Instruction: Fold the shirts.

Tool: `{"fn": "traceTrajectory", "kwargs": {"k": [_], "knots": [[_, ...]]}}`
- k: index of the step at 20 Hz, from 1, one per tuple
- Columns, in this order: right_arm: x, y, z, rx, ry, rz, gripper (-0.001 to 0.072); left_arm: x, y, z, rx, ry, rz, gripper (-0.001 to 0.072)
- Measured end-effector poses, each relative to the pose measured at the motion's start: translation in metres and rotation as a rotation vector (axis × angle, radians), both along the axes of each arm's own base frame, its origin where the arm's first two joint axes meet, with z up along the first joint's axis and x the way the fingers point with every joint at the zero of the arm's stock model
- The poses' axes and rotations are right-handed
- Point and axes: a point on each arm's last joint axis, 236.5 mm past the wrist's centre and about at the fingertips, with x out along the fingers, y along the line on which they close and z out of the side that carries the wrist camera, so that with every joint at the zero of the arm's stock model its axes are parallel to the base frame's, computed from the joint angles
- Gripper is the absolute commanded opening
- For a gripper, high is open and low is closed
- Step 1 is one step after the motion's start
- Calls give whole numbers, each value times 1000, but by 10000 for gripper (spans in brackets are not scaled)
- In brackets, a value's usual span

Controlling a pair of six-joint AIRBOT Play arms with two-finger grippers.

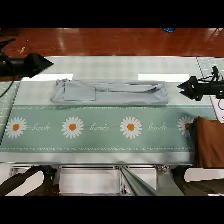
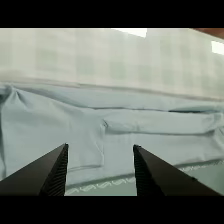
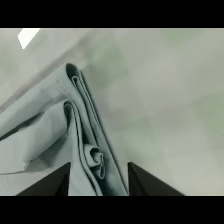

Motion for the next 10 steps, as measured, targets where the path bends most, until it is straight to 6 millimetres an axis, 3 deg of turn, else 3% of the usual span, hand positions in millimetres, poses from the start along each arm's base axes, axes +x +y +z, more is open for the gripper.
{"fn": "traceTrajectory", "kwargs": {"k": [5, 10], "knots": [[9, 33, -27, 51, 40, 51, 416, -26, -53, -14, 7, 0, -111, 502], [9, 71, -41, 92, 76, 123, 382, -29, -71, -14, 8, -23, -135, 502]]}}
